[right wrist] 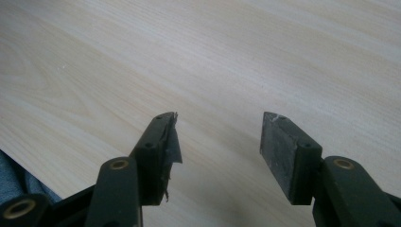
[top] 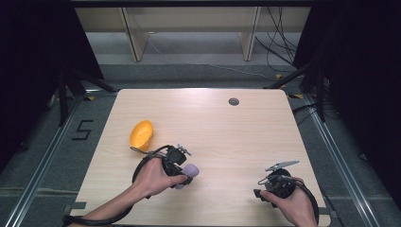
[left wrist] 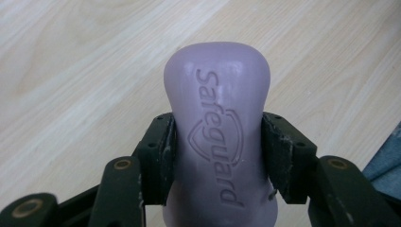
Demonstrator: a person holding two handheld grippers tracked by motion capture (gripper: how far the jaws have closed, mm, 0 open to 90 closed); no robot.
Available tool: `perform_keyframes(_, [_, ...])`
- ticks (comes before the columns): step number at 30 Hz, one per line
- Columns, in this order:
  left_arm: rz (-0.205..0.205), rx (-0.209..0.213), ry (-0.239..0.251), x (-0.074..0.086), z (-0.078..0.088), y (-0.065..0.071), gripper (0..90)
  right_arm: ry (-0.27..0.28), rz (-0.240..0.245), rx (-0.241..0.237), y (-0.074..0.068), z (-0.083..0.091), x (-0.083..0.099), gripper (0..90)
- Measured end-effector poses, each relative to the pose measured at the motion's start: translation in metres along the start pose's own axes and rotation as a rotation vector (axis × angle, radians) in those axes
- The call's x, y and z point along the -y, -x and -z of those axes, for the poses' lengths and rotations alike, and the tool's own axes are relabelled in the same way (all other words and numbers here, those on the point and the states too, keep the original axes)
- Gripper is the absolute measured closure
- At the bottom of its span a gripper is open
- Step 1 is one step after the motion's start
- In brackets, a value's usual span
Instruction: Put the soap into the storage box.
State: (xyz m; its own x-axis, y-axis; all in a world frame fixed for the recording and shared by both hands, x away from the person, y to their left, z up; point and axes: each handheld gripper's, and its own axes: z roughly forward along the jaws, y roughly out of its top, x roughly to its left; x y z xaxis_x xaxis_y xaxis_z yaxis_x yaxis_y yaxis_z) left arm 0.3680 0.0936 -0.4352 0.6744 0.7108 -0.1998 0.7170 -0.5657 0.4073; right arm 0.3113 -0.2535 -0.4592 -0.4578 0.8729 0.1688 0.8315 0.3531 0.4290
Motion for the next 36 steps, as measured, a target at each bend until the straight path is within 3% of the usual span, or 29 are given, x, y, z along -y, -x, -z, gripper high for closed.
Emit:
perform_keyframes(2, [0.031,-0.017,0.005,0.005,0.006,-0.009,47.9,0.007,0.034,0.007,0.002,-0.002,-0.002,46.5])
perform_keyframes(3, [0.056,-0.034,0.009,0.011,0.011,-0.019,47.9,0.0,0.017,0.008,0.001,-0.002,-0.005,46.5])
perform_keyframes(6, [0.07,-0.058,0.015,0.015,0.017,-0.028,47.9,0.009,0.03,-0.001,0.001,-0.003,-0.009,46.5])
perform_keyframes(7, [0.099,-0.065,0.024,0.02,0.022,-0.037,47.9,0.008,0.031,0.001,0.001,-0.003,-0.01,46.6])
perform_keyframes(8, [0.099,-0.065,0.024,0.02,0.022,-0.037,47.9,0.012,0.032,0.0,0.001,-0.004,-0.011,46.6])
perform_keyframes(9, [0.128,-0.087,0.033,0.024,0.028,-0.043,47.9,0.009,0.037,-0.002,0.001,-0.004,-0.012,46.6])
perform_keyframes(11, [0.131,-0.096,0.034,0.026,0.031,-0.047,47.9,0.013,0.045,-0.004,0.002,-0.005,-0.014,46.6])
perform_keyframes(15, [0.197,-0.105,0.062,0.034,0.04,-0.059,47.9,0.008,0.044,0.0,0.001,-0.007,-0.017,46.6])
perform_keyframes(16, [0.232,-0.131,0.077,0.038,0.045,-0.064,47.9,0.005,0.028,-0.004,0.0,-0.006,-0.018,46.6])
perform_keyframes(19, [0.248,-0.149,0.089,0.041,0.049,-0.07,47.9,0.005,0.031,-0.004,0.001,-0.006,-0.019,46.6])
perform_keyframes(21, [0.292,-0.142,0.105,0.045,0.05,-0.074,47.9,0.008,0.035,-0.006,0.001,-0.006,-0.02,46.6])
perform_keyframes(34, [0.348,-0.161,0.142,0.068,0.058,-0.094,47.9,0.018,0.043,-0.003,0.002,-0.006,-0.019,46.5])
perform_keyframes(35, [0.368,-0.16,0.147,0.07,0.059,-0.094,47.9,0.018,0.038,-0.002,0.002,-0.006,-0.019,46.5])
perform_keyframes(36, [0.347,-0.162,0.154,0.071,0.06,-0.097,47.9,0.024,0.038,-0.002,0.002,-0.006,-0.019,46.5])
